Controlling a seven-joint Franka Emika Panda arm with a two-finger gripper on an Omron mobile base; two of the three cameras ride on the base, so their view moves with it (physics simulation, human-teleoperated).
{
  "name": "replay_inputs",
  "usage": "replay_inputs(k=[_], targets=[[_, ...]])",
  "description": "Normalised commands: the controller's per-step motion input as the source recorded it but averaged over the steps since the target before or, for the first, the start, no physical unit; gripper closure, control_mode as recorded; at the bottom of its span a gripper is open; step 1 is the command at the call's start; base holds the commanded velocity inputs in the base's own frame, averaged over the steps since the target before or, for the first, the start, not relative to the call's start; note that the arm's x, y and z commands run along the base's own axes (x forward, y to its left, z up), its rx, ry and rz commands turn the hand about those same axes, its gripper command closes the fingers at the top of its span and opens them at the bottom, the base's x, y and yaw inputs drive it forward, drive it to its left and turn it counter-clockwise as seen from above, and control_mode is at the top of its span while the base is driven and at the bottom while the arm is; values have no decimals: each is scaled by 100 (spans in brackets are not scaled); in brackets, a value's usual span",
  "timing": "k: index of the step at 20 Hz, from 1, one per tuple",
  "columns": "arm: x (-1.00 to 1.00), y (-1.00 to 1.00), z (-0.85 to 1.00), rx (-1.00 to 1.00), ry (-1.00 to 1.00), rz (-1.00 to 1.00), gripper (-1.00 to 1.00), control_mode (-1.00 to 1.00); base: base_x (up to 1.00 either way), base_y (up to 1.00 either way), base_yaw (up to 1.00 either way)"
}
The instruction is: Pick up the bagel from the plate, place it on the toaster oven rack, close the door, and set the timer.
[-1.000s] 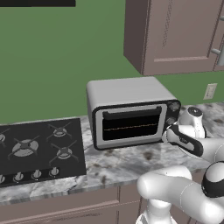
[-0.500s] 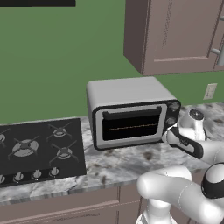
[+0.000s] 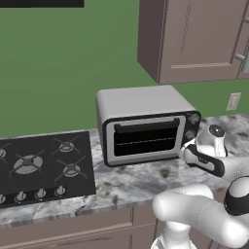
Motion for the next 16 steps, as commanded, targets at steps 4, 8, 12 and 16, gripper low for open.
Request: replay_inputs(k=[4, 8, 12, 16], targets=[[24, 1, 0, 0, 0, 0, -100, -100, 0, 0, 0], [14, 1, 0, 0, 0, 0, -100, -100, 0, 0, 0], [11, 0, -3, 0, 0, 0, -100, -100, 0, 0, 0], [7, 0, -12, 0, 1, 0, -100, -100, 0, 0, 0]])
